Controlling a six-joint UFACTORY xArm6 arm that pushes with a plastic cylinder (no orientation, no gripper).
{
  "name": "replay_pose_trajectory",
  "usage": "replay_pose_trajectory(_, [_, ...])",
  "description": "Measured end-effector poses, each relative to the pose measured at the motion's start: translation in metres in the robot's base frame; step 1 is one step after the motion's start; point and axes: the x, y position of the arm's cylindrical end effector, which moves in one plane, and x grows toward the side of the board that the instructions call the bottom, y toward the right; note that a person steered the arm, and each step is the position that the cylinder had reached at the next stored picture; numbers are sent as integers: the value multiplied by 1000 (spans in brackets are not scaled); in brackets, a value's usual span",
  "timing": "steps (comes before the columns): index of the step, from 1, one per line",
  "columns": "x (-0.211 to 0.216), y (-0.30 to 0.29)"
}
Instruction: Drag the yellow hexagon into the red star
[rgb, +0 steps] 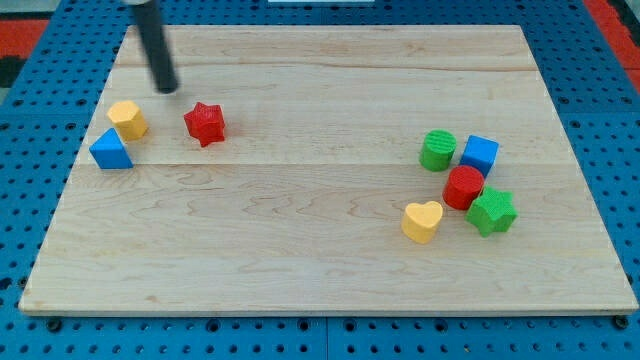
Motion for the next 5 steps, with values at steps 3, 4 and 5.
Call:
replay_pose_trajectory(3, [77, -8])
replay_pose_trajectory(4, [65, 41])
replay_pose_trajectory(5, [61, -22])
